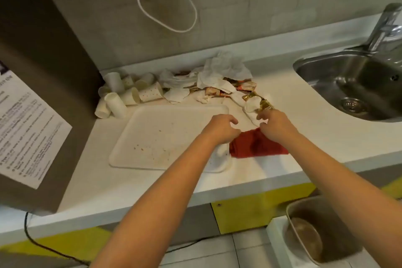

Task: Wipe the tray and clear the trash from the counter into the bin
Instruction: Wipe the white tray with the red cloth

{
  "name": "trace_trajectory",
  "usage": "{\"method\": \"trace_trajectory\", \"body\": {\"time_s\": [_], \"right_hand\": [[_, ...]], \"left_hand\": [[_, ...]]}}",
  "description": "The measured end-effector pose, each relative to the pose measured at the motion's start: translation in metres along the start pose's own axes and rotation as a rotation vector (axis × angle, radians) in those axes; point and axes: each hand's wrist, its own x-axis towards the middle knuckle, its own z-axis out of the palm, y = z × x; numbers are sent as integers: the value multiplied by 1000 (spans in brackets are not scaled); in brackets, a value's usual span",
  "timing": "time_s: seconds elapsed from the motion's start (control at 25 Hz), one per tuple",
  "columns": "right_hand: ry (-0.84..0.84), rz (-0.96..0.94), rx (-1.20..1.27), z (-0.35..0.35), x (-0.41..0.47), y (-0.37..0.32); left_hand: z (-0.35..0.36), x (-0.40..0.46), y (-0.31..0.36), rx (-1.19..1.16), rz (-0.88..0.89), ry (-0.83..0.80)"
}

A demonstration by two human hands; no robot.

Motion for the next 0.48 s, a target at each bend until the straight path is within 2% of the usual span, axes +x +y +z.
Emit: {"method": "trace_trajectory", "body": {"time_s": [0.08,0.16,0.28,0.48], "right_hand": [[40,105,-133,6,-6,13],[11,143,-170,17,-13,28],[-36,131,-123,27,-16,48],[16,95,-5,33,-18,65]], "left_hand": [[16,5,3,16,20,-34],[38,10,2,48,51,-63],[65,24,-4,116,69,-73],[93,36,-6,222,17,8]]}}
